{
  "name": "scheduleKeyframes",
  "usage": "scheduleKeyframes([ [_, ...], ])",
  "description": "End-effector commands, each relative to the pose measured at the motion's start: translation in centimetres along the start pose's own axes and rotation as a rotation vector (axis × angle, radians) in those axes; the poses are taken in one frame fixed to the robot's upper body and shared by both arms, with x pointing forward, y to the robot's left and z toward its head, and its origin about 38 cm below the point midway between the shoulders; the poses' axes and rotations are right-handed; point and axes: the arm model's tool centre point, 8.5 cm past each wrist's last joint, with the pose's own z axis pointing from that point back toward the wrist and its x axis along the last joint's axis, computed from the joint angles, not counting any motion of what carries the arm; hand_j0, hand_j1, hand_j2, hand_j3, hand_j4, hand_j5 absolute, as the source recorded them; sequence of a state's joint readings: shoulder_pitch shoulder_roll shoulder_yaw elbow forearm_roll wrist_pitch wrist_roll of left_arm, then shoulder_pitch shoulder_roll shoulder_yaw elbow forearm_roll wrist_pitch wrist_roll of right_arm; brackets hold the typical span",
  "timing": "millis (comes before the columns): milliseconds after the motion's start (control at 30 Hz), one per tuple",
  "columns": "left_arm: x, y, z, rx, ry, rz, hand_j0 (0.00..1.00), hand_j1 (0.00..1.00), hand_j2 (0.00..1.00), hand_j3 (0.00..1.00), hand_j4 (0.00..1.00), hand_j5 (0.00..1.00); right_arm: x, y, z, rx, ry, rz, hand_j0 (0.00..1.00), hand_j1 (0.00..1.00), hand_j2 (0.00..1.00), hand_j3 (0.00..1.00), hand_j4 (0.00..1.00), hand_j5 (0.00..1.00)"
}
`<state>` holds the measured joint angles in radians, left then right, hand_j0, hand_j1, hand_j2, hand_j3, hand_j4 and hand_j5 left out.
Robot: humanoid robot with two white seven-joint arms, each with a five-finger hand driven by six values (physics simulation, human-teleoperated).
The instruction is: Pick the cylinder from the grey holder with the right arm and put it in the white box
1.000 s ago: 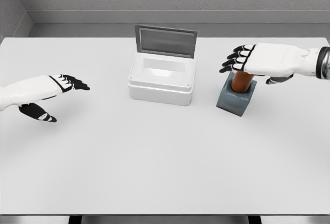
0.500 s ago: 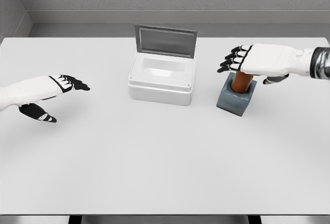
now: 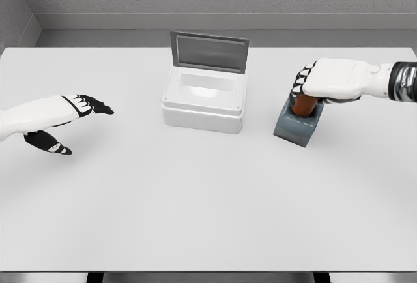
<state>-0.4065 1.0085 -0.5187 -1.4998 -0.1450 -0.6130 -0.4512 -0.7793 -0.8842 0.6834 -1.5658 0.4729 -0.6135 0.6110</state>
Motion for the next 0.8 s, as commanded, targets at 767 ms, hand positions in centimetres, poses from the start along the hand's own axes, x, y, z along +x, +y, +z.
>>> scheduleKeyframes([
  [767, -5.5, -1.8, -3.2, 0.439, -0.064, 0.747, 1.00, 1.00, 1.00, 1.00, 1.00, 1.00, 1.5, -8.1, -2.0, -0.205, -0.084, 0.072, 0.14, 0.14, 0.14, 0.14, 0.14, 0.14],
])
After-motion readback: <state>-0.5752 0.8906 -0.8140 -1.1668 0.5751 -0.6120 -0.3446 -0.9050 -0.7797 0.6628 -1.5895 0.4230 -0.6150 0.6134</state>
